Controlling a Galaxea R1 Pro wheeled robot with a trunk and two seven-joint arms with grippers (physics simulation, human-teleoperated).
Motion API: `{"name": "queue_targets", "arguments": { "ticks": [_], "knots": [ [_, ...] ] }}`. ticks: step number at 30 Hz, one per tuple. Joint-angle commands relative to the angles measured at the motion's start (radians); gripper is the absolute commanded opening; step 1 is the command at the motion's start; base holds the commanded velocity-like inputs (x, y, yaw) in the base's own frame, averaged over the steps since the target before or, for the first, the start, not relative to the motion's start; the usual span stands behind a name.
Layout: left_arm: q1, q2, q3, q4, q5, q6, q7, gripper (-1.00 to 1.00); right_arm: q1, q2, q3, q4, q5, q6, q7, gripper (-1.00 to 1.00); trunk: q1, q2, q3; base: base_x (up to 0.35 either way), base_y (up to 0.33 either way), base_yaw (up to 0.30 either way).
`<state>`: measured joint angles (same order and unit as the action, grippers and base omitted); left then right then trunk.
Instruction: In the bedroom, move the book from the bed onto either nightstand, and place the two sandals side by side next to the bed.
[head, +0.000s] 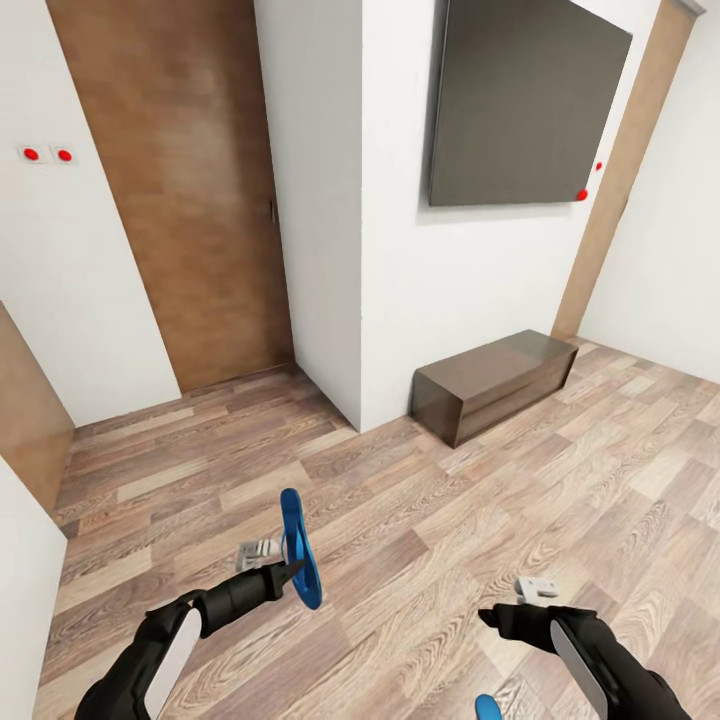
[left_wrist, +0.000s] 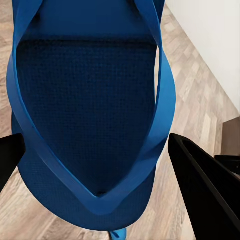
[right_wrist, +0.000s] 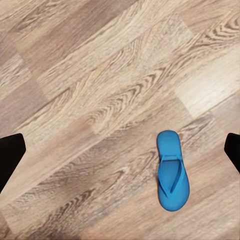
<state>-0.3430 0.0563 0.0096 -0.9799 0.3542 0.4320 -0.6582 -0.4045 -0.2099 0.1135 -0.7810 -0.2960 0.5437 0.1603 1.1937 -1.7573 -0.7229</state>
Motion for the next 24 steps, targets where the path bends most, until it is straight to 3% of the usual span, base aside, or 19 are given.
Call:
{"name": "queue_targets", "arguments": {
  "ticks": [1,18,21,24],
  "knots": [
    [-0.001,-0.001,0.001,0.0,0.008,0.008,-0.001,-1.0,-0.001,-0.001,0.003,-0.001,-0.001,0.004,0.001,1.0,0.004,-0.008,-0.004,0.0,0.0,0.0],
    [0.0,-0.002,0.0,0.0,0.011,0.009,-0.001,-1.0,-0.002,-0.005,0.002,-0.007,0.022,0.004,0.001,1.0,0.069,-0.127,-0.057,0.0,0.0,0.0],
    [0.0,-0.001,0.0,0.0,0.011,0.009,-0.001,-1.0,-0.002,-0.005,0.002,-0.006,0.053,0.004,0.0,1.0,0.081,-0.148,-0.067,0.0,0.0,0.0],
    [0.0,-0.001,0.0,0.0,0.011,0.01,-0.001,-1.0,-0.002,-0.006,0.002,-0.007,0.122,0.004,-0.012,1.0,0.092,-0.169,-0.076,0.0,0.0,0.0]
  ]
}}
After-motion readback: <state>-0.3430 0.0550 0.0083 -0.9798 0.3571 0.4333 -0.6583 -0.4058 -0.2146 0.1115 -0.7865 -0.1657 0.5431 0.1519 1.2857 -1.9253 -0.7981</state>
